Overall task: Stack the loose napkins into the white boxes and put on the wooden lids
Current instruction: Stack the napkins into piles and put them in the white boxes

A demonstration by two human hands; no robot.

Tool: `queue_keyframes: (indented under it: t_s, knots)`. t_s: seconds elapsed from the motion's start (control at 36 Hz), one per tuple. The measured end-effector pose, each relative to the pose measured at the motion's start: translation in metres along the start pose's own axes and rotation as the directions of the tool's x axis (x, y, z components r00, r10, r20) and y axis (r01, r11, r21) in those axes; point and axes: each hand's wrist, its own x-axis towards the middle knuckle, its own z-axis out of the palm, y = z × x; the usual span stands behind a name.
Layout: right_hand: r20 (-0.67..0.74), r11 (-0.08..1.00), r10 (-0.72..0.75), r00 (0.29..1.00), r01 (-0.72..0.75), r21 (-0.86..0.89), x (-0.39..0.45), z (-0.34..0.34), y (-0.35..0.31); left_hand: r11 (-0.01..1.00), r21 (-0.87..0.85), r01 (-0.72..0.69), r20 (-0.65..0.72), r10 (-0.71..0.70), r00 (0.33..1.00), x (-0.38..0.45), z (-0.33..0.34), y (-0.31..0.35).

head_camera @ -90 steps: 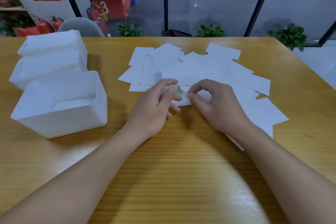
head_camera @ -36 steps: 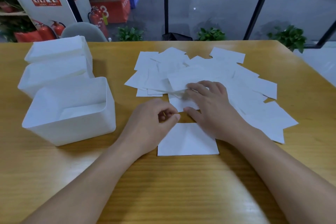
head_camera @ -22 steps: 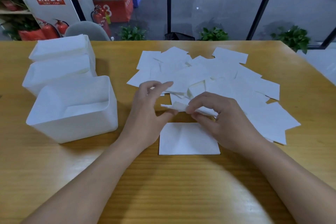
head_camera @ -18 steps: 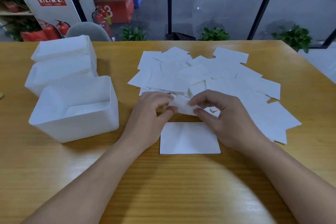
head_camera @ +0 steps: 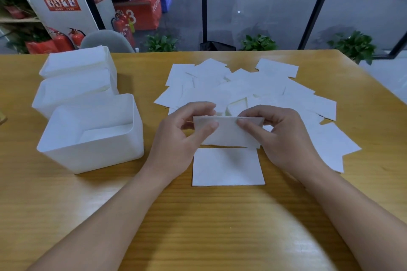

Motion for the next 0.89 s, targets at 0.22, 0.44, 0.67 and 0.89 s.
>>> queue_keyframes:
  t_s: [0.22, 0.44, 0.67, 0.89]
  knots:
    - [-0.008, 0.999, 0.005, 1.000, -0.005, 0.044, -0.001, -0.003, -0.006, 0.995, 0.087, -0.050, -0.040, 0.053, 0.998, 0.000, -0.002, 0.000]
    - [0.033, 0.992, 0.080, 0.996, -0.083, 0.096, 0.001, -0.011, -0.015, 0.997, 0.083, 0.000, 0.067, -0.006, 0.998, 0.003, -0.010, 0.004]
    - [0.288, 0.965, 0.228, 0.930, -0.176, -0.197, 0.005, -0.024, -0.001, 0.949, 0.268, 0.165, 0.298, -0.245, 0.923, 0.006, -0.020, -0.003]
    - [0.310, 0.938, 0.192, 0.931, -0.082, -0.336, 0.001, -0.012, 0.008, 0.885, 0.453, 0.103, 0.293, -0.257, 0.921, 0.002, -0.016, -0.009]
